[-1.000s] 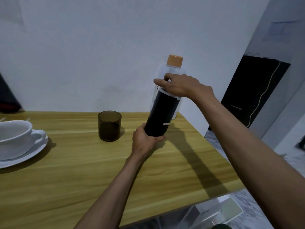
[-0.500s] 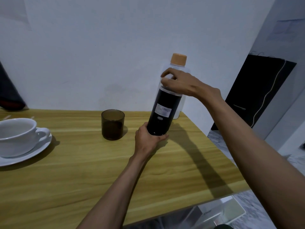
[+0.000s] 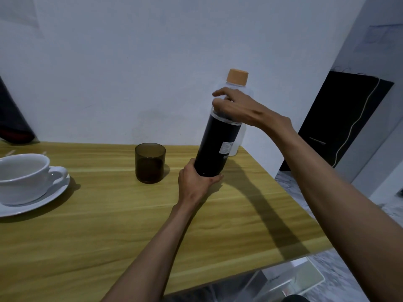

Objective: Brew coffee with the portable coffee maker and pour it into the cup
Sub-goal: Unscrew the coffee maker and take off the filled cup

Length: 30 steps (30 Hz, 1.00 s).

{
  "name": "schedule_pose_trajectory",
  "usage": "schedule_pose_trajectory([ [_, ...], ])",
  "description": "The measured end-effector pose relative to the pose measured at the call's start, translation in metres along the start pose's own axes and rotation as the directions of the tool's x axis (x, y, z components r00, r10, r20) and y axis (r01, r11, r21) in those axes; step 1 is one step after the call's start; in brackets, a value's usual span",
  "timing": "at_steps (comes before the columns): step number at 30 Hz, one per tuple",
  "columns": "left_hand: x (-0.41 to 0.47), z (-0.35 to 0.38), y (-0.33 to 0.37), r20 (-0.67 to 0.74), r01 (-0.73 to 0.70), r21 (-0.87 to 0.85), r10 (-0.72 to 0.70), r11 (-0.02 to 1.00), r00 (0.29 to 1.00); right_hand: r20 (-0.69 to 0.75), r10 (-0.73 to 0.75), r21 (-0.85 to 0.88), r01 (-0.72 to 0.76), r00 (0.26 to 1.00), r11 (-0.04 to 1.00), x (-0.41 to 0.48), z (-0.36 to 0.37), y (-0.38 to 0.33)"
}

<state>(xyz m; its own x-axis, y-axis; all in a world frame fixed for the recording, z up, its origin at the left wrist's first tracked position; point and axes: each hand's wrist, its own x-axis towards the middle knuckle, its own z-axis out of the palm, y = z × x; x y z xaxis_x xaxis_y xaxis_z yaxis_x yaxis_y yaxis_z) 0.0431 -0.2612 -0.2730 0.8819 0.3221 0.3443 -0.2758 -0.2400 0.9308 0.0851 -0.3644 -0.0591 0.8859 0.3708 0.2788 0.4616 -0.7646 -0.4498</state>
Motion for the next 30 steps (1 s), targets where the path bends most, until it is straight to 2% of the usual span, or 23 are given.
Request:
schedule_pose_trajectory([
  [2, 0.0, 0.0, 0.001, -0.011, -0.017, 0.027, 0.017, 0.999, 1.0, -0.007, 0.071, -0.163, -0.071, 0.997, 0.984, 0.0, 0.003, 0.002],
  [4, 0.0, -0.001, 0.001, -0.037, -0.032, 0.056, 0.034, 0.998, 0.999, -0.079, 0.148, -0.357, -0.166, 0.986, 0.919, 0.001, 0.002, 0.005],
  [6, 0.0, -0.001, 0.001, -0.047, -0.047, 0.075, 0.05, 0.996, 0.998, -0.136, 0.127, -0.438, -0.175, 0.983, 0.882, 0.004, -0.001, 0.006],
  [8, -0.001, -0.001, 0.001, -0.042, -0.053, 0.082, 0.056, 0.995, 0.998, -0.085, 0.08, -0.381, -0.107, 0.993, 0.918, 0.005, -0.004, 0.007],
  [11, -0.001, -0.001, -0.001, -0.051, -0.037, 0.063, 0.04, 0.997, 0.998, 0.041, 0.033, -0.078, -0.029, 0.999, 0.997, 0.0, -0.005, 0.001],
  [12, 0.0, -0.001, 0.0, -0.059, -0.031, 0.053, 0.034, 0.998, 0.998, 0.054, 0.021, -0.038, -0.019, 0.998, 0.999, -0.001, -0.004, 0.0],
  [14, 0.0, -0.002, 0.0, -0.064, -0.027, 0.046, 0.03, 0.999, 0.998, 0.041, 0.036, -0.087, -0.032, 0.999, 0.996, -0.001, 0.001, 0.003],
  [16, -0.001, -0.002, 0.0, -0.058, -0.024, 0.048, 0.027, 0.999, 0.998, -0.049, 0.033, -0.239, -0.044, 0.998, 0.97, -0.001, 0.005, 0.006],
  [18, 0.0, -0.002, 0.0, -0.044, -0.017, 0.045, 0.019, 0.999, 0.999, -0.152, -0.017, -0.294, -0.029, 0.988, 0.955, 0.0, 0.009, 0.007],
  [23, 0.0, -0.002, 0.0, 0.003, 0.001, 0.001, -0.001, 1.0, 1.0, -0.183, -0.109, -0.236, 0.064, 0.977, 0.97, -0.001, 0.01, 0.005],
  [30, 0.001, -0.001, -0.001, 0.055, 0.028, -0.016, -0.027, 0.999, 0.998, -0.336, -0.127, -0.193, 0.064, 0.933, 0.979, -0.014, -0.003, 0.018],
])
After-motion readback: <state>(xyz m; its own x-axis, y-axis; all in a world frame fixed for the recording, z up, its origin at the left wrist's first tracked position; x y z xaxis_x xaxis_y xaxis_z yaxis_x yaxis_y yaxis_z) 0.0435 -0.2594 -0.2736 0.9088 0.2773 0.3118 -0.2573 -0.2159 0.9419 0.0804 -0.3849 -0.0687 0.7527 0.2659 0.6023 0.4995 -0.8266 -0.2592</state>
